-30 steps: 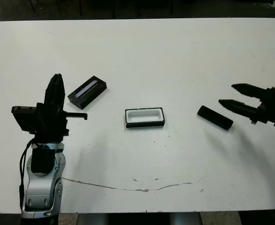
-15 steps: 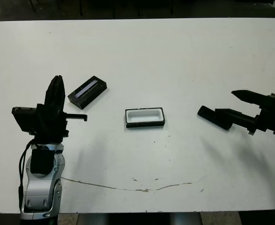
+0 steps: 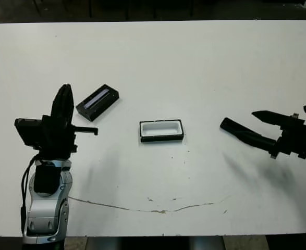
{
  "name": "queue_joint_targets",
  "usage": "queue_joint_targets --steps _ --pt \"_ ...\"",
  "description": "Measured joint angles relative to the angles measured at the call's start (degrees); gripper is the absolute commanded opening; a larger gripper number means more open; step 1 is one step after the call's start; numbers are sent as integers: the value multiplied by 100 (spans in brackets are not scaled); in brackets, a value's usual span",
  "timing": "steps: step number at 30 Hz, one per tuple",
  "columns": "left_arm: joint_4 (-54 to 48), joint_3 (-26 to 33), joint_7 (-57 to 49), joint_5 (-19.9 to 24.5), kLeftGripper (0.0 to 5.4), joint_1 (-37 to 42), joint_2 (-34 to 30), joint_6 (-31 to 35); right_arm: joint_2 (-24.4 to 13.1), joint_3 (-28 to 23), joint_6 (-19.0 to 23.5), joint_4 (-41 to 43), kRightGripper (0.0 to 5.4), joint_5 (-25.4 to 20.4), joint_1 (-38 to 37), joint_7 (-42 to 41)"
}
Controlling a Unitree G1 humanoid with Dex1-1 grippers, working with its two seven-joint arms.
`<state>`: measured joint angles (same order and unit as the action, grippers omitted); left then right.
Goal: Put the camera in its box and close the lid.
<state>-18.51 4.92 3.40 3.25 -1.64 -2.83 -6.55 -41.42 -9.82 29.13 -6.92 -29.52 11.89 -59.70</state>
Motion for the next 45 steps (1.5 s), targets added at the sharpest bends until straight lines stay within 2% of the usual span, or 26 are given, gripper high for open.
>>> queue_joint_targets --steps 18,23,26,31,35,45 --pt "2 77 13 0 0 -14 -26 0 2 53 -44 -141 538 227 -320 176" --pt "3 92 16 11 0 -14 -51 0 31 67 -189 -252 538 259 -312 178" --pt "3 111 17 21 0 -14 -53 0 38 67 -101 -198 538 254 -312 308" --pt "3 115 17 21 0 -15 -54 0 110 81 -191 40 538 423 -415 648" --pt "28 115 25 67 0 -15 -54 -2 109 135 -137 328 493 565 -518 884" --pt "26 115 35 84 0 -52 -54 -2 120 342 -445 195 308 705 -407 526"
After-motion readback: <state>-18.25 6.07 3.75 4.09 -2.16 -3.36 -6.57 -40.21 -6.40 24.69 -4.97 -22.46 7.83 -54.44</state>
